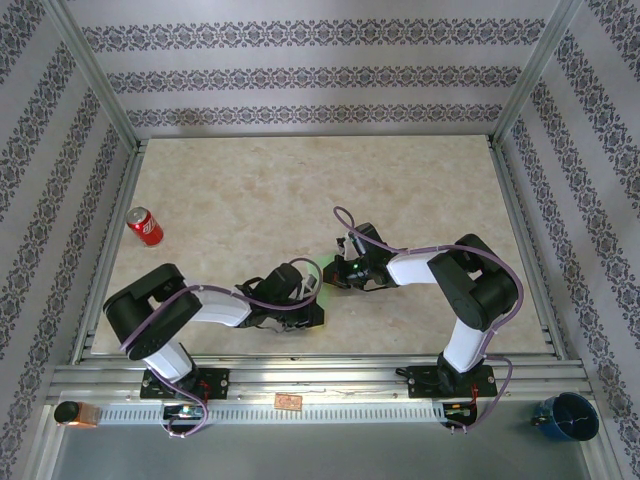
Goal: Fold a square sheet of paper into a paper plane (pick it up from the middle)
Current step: Fold the wing for the fifth time at the center of the table.
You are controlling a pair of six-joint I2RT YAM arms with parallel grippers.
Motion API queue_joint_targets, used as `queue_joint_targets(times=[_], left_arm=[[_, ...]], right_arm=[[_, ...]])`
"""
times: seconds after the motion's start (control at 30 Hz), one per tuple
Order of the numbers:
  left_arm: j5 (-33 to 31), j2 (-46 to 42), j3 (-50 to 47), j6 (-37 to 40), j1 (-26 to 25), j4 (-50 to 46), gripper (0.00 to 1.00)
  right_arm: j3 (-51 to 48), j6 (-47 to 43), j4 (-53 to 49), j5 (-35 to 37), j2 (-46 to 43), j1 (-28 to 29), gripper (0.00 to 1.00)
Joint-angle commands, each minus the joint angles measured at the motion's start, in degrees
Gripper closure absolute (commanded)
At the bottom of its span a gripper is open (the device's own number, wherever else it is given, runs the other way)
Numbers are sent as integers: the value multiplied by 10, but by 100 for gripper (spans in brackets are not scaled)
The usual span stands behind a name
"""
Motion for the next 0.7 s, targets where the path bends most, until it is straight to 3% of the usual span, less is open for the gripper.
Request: queue_joint_targets(times=[0.0,0.2,0.4,0.67], left_arm=[[-7,-13,-5,43,-23,-146,100],[-23,-76,1,56,-25,-157,100],[-100,-175,34,54,-6,-164,100],[-80,-82,70,19,54,-72,100]], right_arm=[[-23,-1,-54,55,30,-3,100],[-22,-1,-55,54,28,-4,100],[-27,19,-49,57,22,-1,100],[-37,78,-25,74,16,14,100]])
